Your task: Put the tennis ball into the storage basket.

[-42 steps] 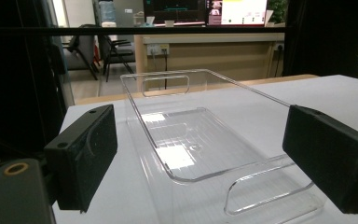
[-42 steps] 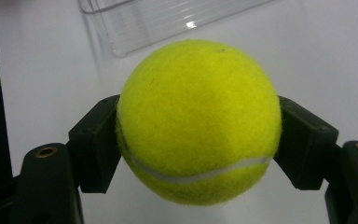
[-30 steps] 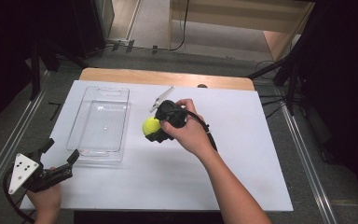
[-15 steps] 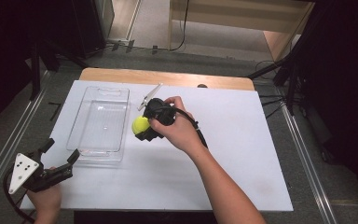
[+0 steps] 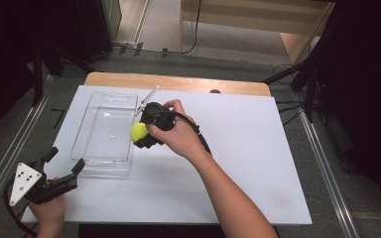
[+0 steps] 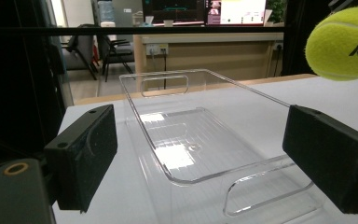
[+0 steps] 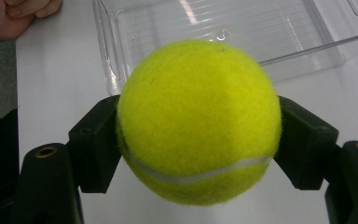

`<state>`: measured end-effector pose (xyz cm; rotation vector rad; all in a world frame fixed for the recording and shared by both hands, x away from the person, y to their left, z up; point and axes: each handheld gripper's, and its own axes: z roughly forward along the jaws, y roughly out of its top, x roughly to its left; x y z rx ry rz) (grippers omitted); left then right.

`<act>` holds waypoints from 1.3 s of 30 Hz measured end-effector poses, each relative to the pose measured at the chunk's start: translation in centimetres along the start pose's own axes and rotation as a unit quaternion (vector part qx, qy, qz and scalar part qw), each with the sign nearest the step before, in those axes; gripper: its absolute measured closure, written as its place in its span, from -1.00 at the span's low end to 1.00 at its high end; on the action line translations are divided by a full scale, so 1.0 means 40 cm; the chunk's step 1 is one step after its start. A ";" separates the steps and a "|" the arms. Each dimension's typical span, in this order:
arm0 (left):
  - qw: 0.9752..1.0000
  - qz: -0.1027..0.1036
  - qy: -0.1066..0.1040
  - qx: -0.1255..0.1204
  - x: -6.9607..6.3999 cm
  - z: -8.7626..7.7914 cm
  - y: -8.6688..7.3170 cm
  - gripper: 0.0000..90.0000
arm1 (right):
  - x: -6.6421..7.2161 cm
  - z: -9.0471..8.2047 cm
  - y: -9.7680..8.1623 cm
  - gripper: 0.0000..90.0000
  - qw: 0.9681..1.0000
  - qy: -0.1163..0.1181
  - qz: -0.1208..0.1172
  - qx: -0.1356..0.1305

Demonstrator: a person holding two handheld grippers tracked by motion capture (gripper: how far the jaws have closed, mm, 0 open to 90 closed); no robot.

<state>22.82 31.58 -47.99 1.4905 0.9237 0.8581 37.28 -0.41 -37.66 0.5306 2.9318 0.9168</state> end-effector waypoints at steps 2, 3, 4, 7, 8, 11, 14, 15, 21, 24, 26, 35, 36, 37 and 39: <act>1.000 0.000 0.000 -0.001 0.001 0.000 0.000 -0.76 | 0.002 0.006 0.008 -0.47 1.000 0.001 -0.001 0.004; 1.000 0.000 0.000 -0.001 0.001 0.000 0.000 -0.76 | 0.003 0.010 0.012 -0.47 1.000 0.002 -0.002 0.002; 1.000 -0.001 0.000 -0.001 0.001 0.000 0.000 -0.76 | 0.003 0.010 0.012 -0.47 1.000 0.002 -0.002 0.002; 1.000 -0.001 0.001 -0.002 0.001 0.000 0.000 -0.76 | 0.006 0.017 0.027 -0.47 1.000 0.005 -0.010 0.004; 1.000 -0.001 0.000 -0.002 0.001 0.001 0.000 -0.76 | 0.008 0.019 0.031 -0.47 1.000 0.004 -0.008 0.004; 1.000 -0.002 0.001 -0.002 0.001 0.000 0.000 -0.76 | 0.013 0.026 0.045 -0.47 1.000 0.006 -0.011 0.006; 1.000 -0.001 0.001 -0.001 0.002 0.000 0.000 -0.76 | 0.017 0.033 0.061 -0.47 1.000 0.007 -0.016 0.010; 1.000 -0.002 0.001 -0.002 0.002 0.000 0.000 -0.76 | 0.018 0.036 0.066 -0.47 1.000 0.008 -0.019 0.011; 1.000 -0.002 0.001 -0.002 0.002 0.000 0.000 -0.76 | 0.029 0.058 0.100 -0.47 0.999 0.014 -0.029 0.011; 1.000 -0.003 0.001 -0.002 0.002 0.000 0.000 -0.76 | 0.031 0.065 0.106 -0.47 0.999 0.015 -0.029 0.013; 1.000 -0.002 0.001 -0.002 0.002 0.000 0.000 -0.76 | 0.033 0.074 0.112 -0.47 0.999 0.018 -0.030 0.015; 1.000 -0.003 0.001 -0.003 0.003 0.000 0.001 -0.76 | 0.033 0.111 0.130 -0.47 0.999 0.019 -0.032 0.024; 1.000 -0.003 0.001 -0.002 0.004 0.000 0.001 -0.76 | 0.032 0.116 0.132 -0.47 0.999 0.019 -0.033 0.025; 1.000 -0.003 0.001 -0.002 0.004 0.000 0.001 -0.76 | 0.032 0.122 0.134 -0.47 0.999 0.017 -0.035 0.027; 1.000 -0.002 0.001 -0.001 0.004 0.000 0.001 -0.76 | 0.032 0.133 0.136 -0.47 0.999 0.020 -0.032 0.030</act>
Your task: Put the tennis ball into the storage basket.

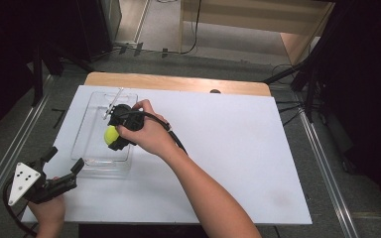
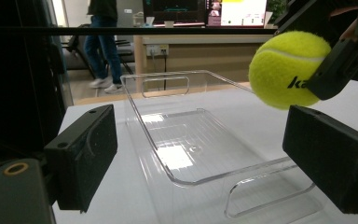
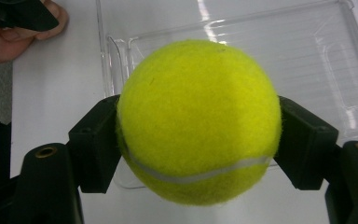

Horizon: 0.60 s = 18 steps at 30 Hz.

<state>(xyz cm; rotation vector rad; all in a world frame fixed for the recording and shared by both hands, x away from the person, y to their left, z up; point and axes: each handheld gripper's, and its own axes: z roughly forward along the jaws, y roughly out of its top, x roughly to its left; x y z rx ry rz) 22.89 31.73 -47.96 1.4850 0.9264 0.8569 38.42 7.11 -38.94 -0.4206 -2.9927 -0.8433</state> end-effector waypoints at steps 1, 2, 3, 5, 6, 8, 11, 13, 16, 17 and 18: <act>1.000 0.000 0.000 -0.001 0.000 0.001 0.000 -0.76 | -0.002 0.012 0.001 -0.47 1.000 -0.001 -0.003 0.004; 1.000 0.000 0.000 -0.001 0.000 0.001 0.000 -0.76 | -0.002 0.012 0.001 -0.47 1.000 -0.001 -0.003 0.004; 1.000 -0.001 0.001 -0.001 0.000 0.001 0.000 -0.76 | -0.004 0.017 0.001 -0.47 1.000 -0.002 -0.004 0.006; 1.000 -0.001 0.000 -0.001 0.000 0.001 0.000 -0.76 | -0.004 0.038 0.003 -0.47 1.000 -0.002 -0.001 0.013; 1.000 0.001 0.000 0.000 0.000 0.001 0.000 -0.76 | -0.005 0.043 0.002 -0.47 1.000 -0.004 -0.004 0.016; 1.000 0.000 0.000 0.000 0.001 0.001 0.000 -0.76 | -0.008 0.054 0.003 -0.47 1.000 -0.006 -0.008 0.019; 1.000 -0.002 -0.001 -0.001 0.001 0.001 0.000 -0.76 | -0.009 0.067 0.004 -0.47 1.000 -0.009 -0.007 0.023; 1.000 -0.001 -0.001 -0.001 0.001 0.001 0.000 -0.76 | -0.011 0.080 0.004 -0.47 0.999 -0.013 -0.008 0.030; 1.000 -0.002 -0.001 -0.001 0.001 0.001 0.000 -0.76 | -0.012 0.089 0.002 -0.48 0.999 -0.009 -0.009 0.035; 1.000 -0.003 -0.001 -0.002 0.001 0.001 0.000 -0.76 | -0.013 0.091 0.001 -0.48 0.999 -0.012 -0.015 0.040; 1.000 -0.004 -0.001 -0.002 0.001 0.001 0.000 -0.76 | -0.011 0.094 0.001 -0.48 0.999 -0.016 -0.013 0.044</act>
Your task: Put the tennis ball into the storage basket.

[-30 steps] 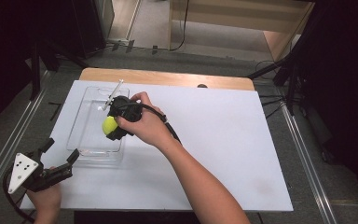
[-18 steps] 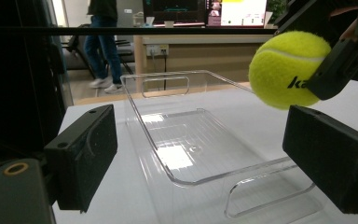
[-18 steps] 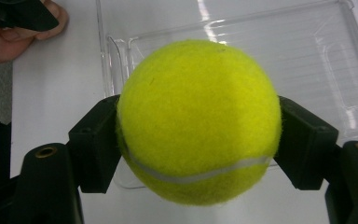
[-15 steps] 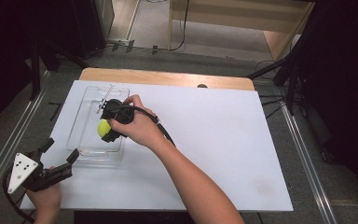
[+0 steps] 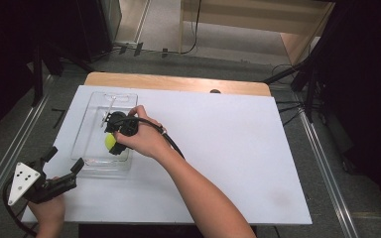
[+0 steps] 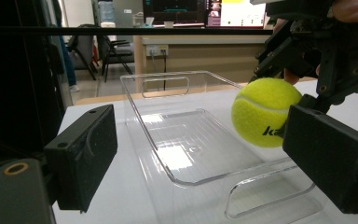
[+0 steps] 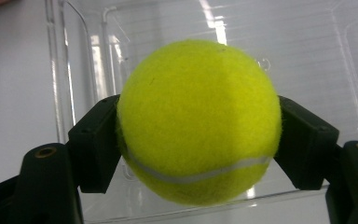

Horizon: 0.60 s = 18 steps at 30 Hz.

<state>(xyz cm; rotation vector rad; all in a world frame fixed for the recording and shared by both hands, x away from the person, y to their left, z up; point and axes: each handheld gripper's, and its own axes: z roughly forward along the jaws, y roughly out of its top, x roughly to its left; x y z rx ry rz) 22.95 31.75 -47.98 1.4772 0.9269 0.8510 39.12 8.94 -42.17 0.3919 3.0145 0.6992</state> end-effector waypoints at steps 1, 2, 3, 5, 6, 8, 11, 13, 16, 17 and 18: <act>1.000 0.000 0.000 0.000 0.000 0.000 0.000 -0.76 | 0.000 0.000 0.000 -0.48 1.000 0.000 0.000 0.000; 1.000 0.000 0.000 0.000 0.000 0.000 0.000 -0.76 | 0.000 0.001 -0.001 -0.48 1.000 -0.002 -0.002 0.002; 1.000 0.001 0.000 0.001 0.000 0.000 0.000 -0.76 | 0.000 0.004 -0.002 -0.48 1.000 -0.004 -0.004 0.003; 1.000 0.001 0.000 0.001 0.000 0.000 0.000 -0.76 | 0.000 0.005 -0.003 -0.48 1.000 -0.003 -0.005 0.004; 1.000 0.002 0.000 0.002 0.000 0.000 0.000 -0.76 | 0.001 0.009 -0.005 -0.48 1.000 0.000 -0.006 0.011; 1.000 0.002 0.000 0.002 0.000 0.000 0.000 -0.76 | -0.001 0.011 -0.006 -0.48 1.000 0.000 -0.015 0.011; 1.000 0.003 0.000 0.002 0.000 0.000 0.000 -0.76 | 0.003 0.016 -0.006 -0.48 1.000 -0.002 -0.012 0.012; 1.000 0.003 0.000 0.002 0.000 0.000 0.000 -0.76 | 0.007 0.014 -0.006 -0.53 1.000 -0.005 -0.010 0.012; 1.000 0.004 0.001 0.002 0.000 0.000 0.000 -0.76 | 0.008 0.008 -0.008 -0.65 1.000 -0.008 -0.016 0.003; 1.000 0.004 0.001 0.002 0.000 0.000 0.000 -0.76 | 0.010 -0.008 -0.010 -0.70 1.000 -0.022 -0.010 -0.010; 1.000 0.004 0.001 0.002 0.000 0.000 0.000 -0.76 | 0.010 -0.008 -0.010 -0.70 1.000 -0.022 -0.010 -0.010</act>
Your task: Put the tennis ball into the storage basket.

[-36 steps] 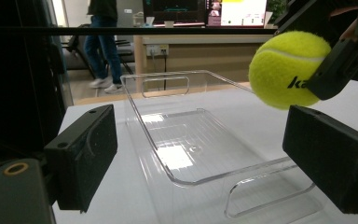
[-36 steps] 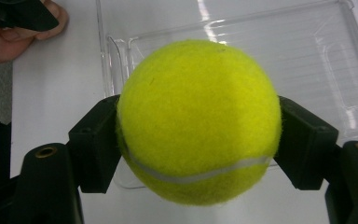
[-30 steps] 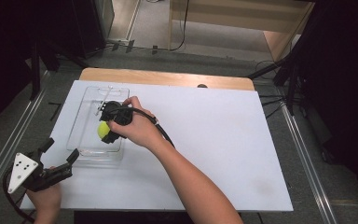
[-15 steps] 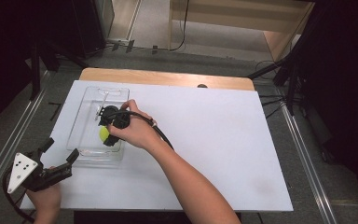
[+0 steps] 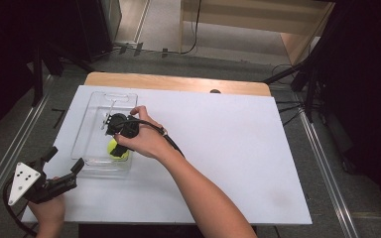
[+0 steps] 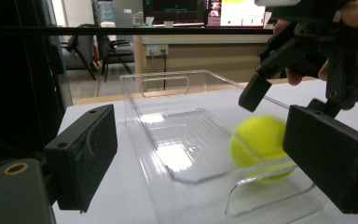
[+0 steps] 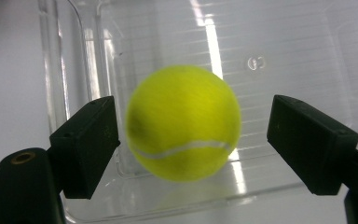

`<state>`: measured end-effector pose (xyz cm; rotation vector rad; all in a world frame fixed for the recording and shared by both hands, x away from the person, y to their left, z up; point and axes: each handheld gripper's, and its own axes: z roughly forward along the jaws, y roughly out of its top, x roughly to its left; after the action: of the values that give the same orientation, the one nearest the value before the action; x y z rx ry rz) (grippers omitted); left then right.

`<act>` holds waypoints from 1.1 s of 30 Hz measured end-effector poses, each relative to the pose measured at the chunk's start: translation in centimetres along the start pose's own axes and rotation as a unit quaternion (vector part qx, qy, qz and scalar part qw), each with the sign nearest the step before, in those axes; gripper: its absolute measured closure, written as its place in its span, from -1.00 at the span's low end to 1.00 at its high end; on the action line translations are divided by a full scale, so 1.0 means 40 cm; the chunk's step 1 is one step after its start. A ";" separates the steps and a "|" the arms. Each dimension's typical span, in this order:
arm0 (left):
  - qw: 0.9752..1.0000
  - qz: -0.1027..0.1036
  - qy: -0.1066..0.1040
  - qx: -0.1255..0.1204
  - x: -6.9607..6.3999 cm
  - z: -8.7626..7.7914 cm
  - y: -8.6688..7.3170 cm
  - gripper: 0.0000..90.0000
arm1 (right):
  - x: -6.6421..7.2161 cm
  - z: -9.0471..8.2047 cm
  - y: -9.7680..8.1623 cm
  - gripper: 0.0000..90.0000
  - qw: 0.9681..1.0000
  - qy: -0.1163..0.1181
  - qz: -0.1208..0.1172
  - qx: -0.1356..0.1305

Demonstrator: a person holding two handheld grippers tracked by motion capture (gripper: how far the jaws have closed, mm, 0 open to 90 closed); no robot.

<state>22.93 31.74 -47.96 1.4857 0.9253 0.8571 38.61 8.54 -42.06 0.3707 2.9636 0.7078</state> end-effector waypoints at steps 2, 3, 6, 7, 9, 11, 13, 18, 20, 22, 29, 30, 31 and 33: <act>1.000 0.000 -0.001 0.000 0.000 0.000 0.000 -0.76 | -0.001 -0.019 -0.005 -0.78 1.000 -0.014 0.000 -0.013; 1.000 0.000 0.000 0.000 0.000 0.000 0.000 -0.76 | 0.002 -0.027 -0.008 -0.78 1.000 -0.018 0.007 -0.018; 1.000 -0.001 0.001 0.000 -0.001 0.000 0.000 -0.76 | 0.001 -0.050 -0.020 -0.79 0.999 -0.022 0.016 -0.031; 1.000 -0.001 0.000 0.000 -0.002 0.001 0.000 -0.76 | 0.000 -0.057 -0.025 -0.82 0.999 -0.022 0.016 -0.034; 1.000 -0.001 0.001 0.000 -0.002 0.001 0.000 -0.76 | -0.002 -0.063 -0.030 -0.89 0.999 -0.024 0.015 -0.040; 1.000 -0.001 0.000 0.001 -0.002 0.001 0.000 -0.76 | -0.004 -0.078 -0.040 -0.99 0.998 -0.026 0.023 -0.046; 1.000 -0.001 0.000 0.000 -0.002 0.001 0.000 -0.76 | -0.003 -0.092 -0.049 -0.99 0.998 -0.028 0.031 -0.056; 1.000 -0.002 0.000 -0.001 -0.002 0.001 0.000 -0.76 | -0.002 -0.126 -0.076 -1.00 0.995 -0.036 0.046 -0.075; 1.000 -0.001 0.000 0.000 -0.002 0.001 0.000 -0.76 | -0.002 -0.134 -0.090 -1.00 0.995 -0.039 0.052 -0.079; 1.000 -0.001 -0.001 -0.001 -0.003 0.001 0.000 -0.76 | -0.006 -0.142 -0.107 -1.00 0.994 -0.044 0.056 -0.082; 1.000 0.000 -0.002 -0.001 -0.003 0.002 -0.001 -0.76 | -0.021 -0.173 -0.176 -1.00 0.991 -0.055 0.074 -0.100; 1.000 0.000 -0.001 -0.001 -0.003 0.002 0.000 -0.76 | -0.021 -0.177 -0.185 -1.00 0.990 -0.058 0.078 -0.101; 1.000 0.000 -0.001 -0.001 -0.003 0.002 0.000 -0.76 | -0.022 -0.181 -0.194 -1.00 0.990 -0.061 0.079 -0.102; 1.000 0.002 -0.001 0.002 -0.003 0.002 0.000 -0.76 | -0.021 -0.188 -0.212 -1.00 0.989 -0.063 0.087 -0.103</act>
<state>22.93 31.60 -47.99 1.4907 0.9238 0.8578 36.67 -2.28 -39.19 0.6365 2.7305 0.9590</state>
